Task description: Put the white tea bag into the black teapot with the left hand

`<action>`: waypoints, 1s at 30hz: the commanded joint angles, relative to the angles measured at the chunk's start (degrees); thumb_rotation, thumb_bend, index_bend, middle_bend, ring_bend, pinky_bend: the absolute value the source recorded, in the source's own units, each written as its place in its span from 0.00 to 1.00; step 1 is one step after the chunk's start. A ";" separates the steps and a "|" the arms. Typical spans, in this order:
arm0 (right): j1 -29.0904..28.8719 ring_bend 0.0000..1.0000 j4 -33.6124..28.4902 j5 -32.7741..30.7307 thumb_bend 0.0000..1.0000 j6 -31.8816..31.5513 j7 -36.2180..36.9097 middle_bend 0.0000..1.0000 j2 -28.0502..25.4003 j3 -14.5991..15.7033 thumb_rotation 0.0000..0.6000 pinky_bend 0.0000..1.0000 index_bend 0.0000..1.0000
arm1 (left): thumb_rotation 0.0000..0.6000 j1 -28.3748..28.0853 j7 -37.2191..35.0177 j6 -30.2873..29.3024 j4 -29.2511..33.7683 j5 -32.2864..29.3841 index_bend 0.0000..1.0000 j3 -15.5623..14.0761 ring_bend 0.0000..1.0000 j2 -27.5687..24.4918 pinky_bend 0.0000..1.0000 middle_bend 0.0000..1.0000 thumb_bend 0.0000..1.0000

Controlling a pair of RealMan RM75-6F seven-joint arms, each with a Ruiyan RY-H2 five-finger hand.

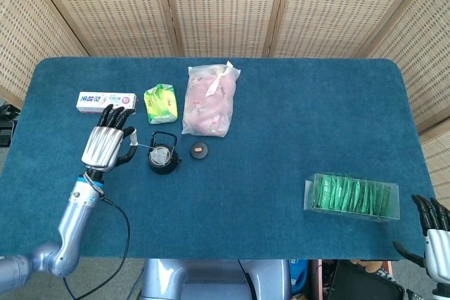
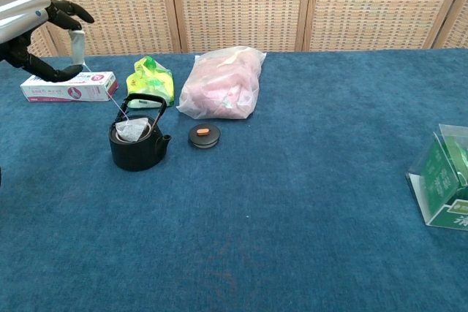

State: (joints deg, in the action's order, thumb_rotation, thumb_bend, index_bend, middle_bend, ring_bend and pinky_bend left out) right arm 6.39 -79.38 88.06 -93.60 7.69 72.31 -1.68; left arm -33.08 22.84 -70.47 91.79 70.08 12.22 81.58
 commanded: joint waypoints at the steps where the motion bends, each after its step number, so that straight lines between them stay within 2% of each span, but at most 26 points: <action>1: 0.06 0.08 0.03 -0.03 0.01 -0.02 0.12 0.21 -0.01 0.03 1.00 0.16 0.12 | 1.00 1.10 0.72 -0.99 1.26 1.39 0.61 -1.62 0.10 -0.62 0.00 0.17 0.47; 9: -0.13 0.08 0.53 -0.01 0.01 0.33 0.64 0.21 0.15 0.01 1.00 0.16 0.12 | 1.00 3.82 7.33 -2.77 4.42 3.03 0.59 -6.23 0.15 -2.81 0.00 0.17 0.47; 14: -0.18 0.08 0.80 0.08 0.01 0.26 0.95 0.21 0.23 -0.03 1.00 0.16 0.12 | 1.00 5.15 12.33 -2.71 6.83 1.49 0.45 -8.47 0.15 -3.46 0.00 0.17 0.47; 19: -0.09 0.08 0.92 0.19 0.01 0.02 1.11 0.21 0.20 -0.02 1.00 0.16 0.12 | 1.00 5.81 15.30 -2.80 8.38 0.56 0.25 -9.44 0.15 -3.47 0.00 0.17 0.47; 30: -0.13 0.08 0.83 0.27 0.01 -0.07 1.03 0.21 0.17 -0.07 1.00 0.16 0.12 | 1.00 6.25 16.28 -2.82 8.49 0.34 0.06 -9.56 0.16 -3.20 0.00 0.17 0.47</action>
State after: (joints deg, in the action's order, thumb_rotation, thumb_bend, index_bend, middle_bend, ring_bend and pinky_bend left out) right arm 6.27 -78.55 88.33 -93.67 8.72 72.48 -1.75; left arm -26.80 38.99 -73.39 100.24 70.54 2.61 78.41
